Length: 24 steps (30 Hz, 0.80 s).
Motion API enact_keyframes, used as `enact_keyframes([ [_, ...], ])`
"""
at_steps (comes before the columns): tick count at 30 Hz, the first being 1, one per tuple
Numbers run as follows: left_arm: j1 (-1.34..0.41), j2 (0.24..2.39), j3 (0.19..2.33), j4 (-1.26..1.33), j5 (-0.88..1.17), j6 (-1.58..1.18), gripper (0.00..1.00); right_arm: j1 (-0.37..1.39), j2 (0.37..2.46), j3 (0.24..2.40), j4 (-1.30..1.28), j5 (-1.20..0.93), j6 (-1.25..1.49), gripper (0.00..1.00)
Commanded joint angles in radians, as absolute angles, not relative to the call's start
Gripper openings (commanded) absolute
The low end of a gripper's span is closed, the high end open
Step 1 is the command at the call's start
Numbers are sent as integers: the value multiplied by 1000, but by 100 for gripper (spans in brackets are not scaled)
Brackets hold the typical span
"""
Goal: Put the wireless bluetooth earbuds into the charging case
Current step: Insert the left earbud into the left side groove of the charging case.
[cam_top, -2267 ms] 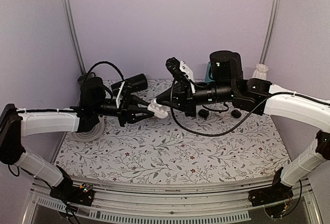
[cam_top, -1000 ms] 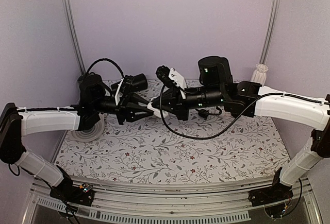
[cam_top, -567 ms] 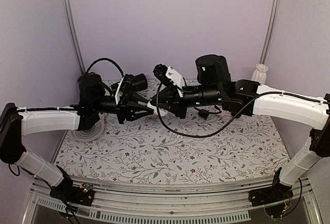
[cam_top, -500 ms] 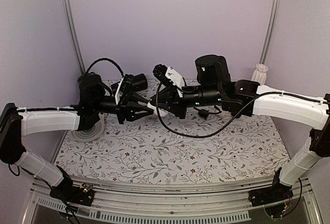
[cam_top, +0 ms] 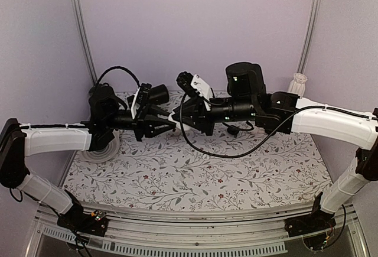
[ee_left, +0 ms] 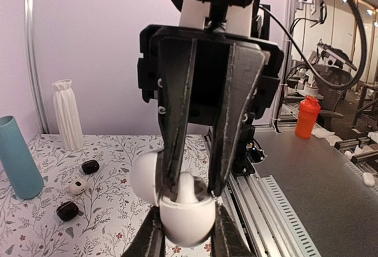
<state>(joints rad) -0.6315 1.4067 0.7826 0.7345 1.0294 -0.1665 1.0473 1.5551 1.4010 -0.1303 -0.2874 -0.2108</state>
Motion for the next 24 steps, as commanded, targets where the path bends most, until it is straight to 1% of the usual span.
enact_keyframes([
  [1,-629,1396,773,810,1025,-192,0,1051,1511,1377,-104,-319,-175,18],
  [2,-629,1396,772,810,1021,-192,0,1044,1508,1375,-99,-333,-168,22],
  [10,-626,1394,769,802,1016,-194,0,1015,1481,1361,-54,-359,-111,22],
  [12,-626,1394,769,802,1016,-195,0,1011,1480,1364,-53,-350,-96,20],
  [15,-626,1394,770,801,1013,-195,0,1011,1484,1368,-63,-351,-93,13],
  [24,-624,1398,776,804,1005,-193,0,1012,1489,1359,-108,-340,-104,5],
])
